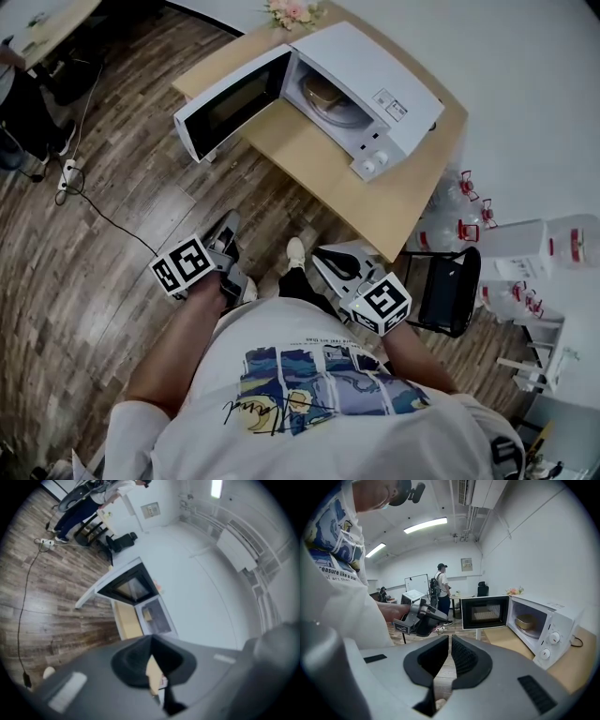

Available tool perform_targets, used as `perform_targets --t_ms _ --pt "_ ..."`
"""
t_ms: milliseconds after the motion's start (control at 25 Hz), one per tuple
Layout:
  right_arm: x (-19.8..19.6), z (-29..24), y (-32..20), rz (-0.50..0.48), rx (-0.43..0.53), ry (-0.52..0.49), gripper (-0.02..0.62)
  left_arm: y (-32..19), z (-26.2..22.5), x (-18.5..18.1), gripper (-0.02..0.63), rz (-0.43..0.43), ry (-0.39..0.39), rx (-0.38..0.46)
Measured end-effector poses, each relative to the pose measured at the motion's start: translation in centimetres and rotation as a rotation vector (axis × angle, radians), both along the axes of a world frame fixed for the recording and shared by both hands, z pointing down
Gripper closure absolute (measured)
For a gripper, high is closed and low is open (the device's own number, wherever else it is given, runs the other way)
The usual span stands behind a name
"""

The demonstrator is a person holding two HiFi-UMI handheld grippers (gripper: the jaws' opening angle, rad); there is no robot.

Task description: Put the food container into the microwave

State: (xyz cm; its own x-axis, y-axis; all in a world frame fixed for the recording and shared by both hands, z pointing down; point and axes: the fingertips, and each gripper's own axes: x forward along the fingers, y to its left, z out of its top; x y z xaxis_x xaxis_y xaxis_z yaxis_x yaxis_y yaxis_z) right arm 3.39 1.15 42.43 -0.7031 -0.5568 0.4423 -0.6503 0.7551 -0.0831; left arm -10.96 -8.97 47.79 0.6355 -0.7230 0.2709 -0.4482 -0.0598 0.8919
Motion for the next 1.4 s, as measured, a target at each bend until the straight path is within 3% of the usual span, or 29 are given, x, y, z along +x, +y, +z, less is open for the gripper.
perform_targets --t_ms 360,1400 --pt "-1.4 -0.2 0.4 -0.015 0.011 0.006 0.572 1.2 -1.1 -1.2 0.600 0.016 -0.019 0.048" --pt "-1.9 -1.3 -0.4 0.007 0.029 0.014 0.586 2.5 -1.5 -2.5 0.600 0.041 -0.049 0.081"
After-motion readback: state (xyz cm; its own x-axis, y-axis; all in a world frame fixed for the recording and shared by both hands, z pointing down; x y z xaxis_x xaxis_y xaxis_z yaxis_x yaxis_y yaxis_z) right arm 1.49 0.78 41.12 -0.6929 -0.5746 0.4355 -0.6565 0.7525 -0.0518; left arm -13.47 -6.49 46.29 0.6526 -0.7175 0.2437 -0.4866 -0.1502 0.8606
